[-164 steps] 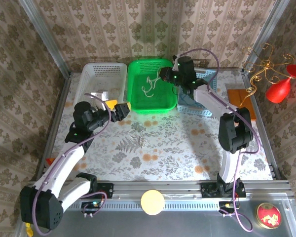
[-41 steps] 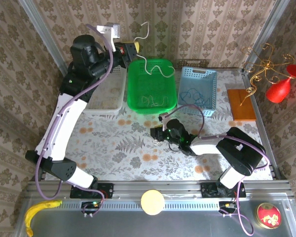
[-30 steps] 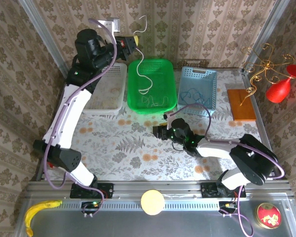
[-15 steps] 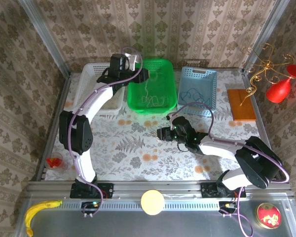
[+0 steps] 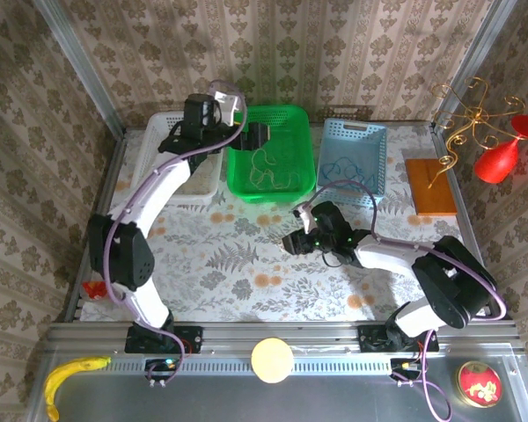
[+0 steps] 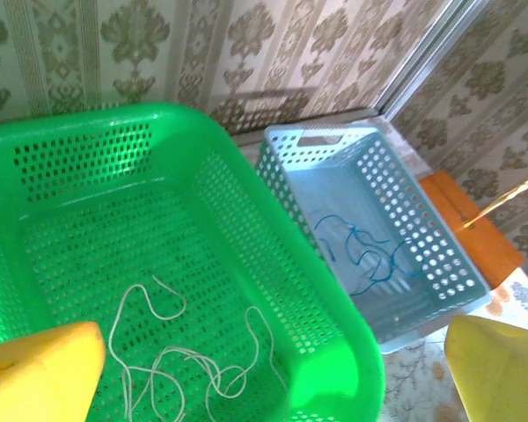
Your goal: Untangle the cables
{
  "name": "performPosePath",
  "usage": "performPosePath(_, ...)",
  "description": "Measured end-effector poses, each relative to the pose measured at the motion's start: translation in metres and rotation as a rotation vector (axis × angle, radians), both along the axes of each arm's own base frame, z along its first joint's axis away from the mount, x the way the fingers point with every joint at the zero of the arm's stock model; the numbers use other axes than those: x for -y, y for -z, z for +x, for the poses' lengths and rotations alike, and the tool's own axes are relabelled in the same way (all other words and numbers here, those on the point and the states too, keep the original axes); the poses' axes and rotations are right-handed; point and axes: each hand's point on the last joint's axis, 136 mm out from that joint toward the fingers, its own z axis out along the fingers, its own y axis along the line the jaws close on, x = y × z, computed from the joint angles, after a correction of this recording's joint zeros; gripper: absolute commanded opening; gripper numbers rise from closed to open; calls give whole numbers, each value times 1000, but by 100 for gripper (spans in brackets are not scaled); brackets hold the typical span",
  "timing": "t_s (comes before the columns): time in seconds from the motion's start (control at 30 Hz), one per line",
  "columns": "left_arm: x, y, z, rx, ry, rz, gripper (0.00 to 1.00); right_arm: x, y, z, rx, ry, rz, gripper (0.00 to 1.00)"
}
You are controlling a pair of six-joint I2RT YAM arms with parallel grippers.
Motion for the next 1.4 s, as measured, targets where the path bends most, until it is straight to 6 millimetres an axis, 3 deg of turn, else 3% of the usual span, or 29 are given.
performPosePath(0.17, -9, -22, -27, 19, 7, -39, 100, -7, 12, -1, -23, -65, -27, 57)
performPosePath(0.33, -17, -22, -51, -2, 11, -61, 100, -10, 25, -4, -50, -98, -50, 51)
performPosePath(0.43, -25, -19, -62, -19, 2, -74, 100, -11, 33, -5, -67, -111, -59, 36)
performPosePath(0.57, -34, -14, -75, -33, -13, -95, 100, -10, 38, -7, -84, -119, -69, 0)
performPosePath(0.63, -37, -9, -82, -45, -13, -107, 100, -10, 37, -9, -89, -121, -71, 0)
performPosePath(0.73, -39, 9, -93, -77, -10, -127, 100, -9, 21, -11, -70, -123, -56, 0)
performPosePath(0.9, -40, 63, -113, -182, -2, -174, 100, -11, -47, -9, 46, -110, 61, 0)
performPosePath(1.03, -30, 94, -129, -257, 15, -221, 97, -9, -90, -7, 109, -83, 151, 0)
performPosePath(1.2, 7, 89, -156, -259, 119, -285, 85, -7, -107, -5, 111, -53, 203, 0)
performPosePath(1.4, 24, 75, -161, -232, 145, -348, 76, -7, -108, -5, 93, -35, 216, 0)
